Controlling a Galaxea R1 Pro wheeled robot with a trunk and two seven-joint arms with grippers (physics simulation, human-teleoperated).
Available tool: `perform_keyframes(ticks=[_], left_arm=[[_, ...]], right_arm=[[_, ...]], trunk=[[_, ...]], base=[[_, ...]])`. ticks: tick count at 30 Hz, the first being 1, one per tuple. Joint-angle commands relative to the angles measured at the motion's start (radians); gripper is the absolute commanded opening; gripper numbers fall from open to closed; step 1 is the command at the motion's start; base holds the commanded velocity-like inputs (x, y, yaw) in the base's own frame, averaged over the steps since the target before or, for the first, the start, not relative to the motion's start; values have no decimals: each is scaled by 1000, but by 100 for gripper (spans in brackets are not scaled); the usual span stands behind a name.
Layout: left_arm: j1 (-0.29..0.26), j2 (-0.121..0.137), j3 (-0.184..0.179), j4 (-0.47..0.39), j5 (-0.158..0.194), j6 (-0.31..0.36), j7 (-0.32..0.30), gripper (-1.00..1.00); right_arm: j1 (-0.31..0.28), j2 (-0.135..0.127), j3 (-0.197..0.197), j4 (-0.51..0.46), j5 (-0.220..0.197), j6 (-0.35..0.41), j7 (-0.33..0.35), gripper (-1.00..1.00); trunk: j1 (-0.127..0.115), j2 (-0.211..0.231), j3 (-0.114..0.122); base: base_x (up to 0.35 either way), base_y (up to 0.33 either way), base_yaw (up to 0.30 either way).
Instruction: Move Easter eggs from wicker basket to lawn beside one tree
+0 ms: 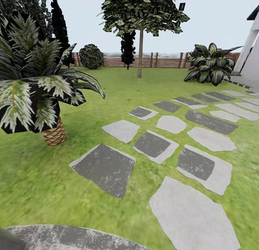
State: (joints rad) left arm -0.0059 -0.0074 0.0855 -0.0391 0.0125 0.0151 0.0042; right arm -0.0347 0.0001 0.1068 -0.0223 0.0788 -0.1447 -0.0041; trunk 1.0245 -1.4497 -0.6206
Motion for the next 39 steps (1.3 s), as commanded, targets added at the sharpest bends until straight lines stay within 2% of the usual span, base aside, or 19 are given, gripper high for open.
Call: perform_keyframes(ticks=[1,39], left_arm=[[0,0,8,-1,1,2,0,100],[0,-4,5,-1,-3,2,-7,100]], right_arm=[[-1,0,2,1,7,-3,0,100],[-1,0,2,1,7,-3,0,100]], trunk=[[1,0,-1],[1,0,-1]], base=[[330,0,0],[330,0,0]])
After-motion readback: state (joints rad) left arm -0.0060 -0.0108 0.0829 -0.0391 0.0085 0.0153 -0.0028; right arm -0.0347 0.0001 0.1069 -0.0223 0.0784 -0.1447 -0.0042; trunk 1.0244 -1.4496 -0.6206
